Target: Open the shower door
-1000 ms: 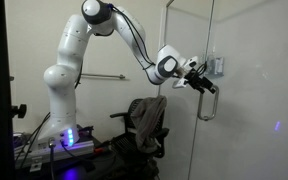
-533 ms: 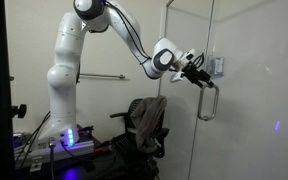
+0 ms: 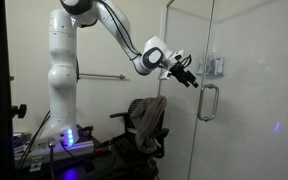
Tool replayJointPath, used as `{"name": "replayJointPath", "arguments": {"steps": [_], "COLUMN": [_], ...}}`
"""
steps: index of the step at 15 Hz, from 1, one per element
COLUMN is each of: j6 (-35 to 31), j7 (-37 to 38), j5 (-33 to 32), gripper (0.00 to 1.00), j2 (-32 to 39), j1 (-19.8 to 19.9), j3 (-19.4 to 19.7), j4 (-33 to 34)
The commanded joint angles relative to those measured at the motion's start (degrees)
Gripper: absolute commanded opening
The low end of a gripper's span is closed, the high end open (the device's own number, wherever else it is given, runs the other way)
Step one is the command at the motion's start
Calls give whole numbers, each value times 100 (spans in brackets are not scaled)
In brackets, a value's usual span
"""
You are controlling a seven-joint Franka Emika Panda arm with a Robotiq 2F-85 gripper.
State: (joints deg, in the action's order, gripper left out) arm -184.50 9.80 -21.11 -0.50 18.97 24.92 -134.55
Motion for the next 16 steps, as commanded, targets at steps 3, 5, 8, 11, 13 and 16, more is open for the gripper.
{"name": "replayJointPath", "arguments": {"steps": [3,5,8,11,13,16], "j6": [-742,-997,-1374,-1336,-1359,-1350], "j7": [-290,-895,-455,-48,92,224], "j5": [-21,590,-114,-777,-1086,-1274], "gripper": [100,100,100,100,100,100], "j2": [391,562,841,906,1047,1282], "j1": [153,229,497,913,1156,1391], "j3": [170,30,-48,-352,-459,-659], "j4": [-157,-172,-71,177,385,814]}}
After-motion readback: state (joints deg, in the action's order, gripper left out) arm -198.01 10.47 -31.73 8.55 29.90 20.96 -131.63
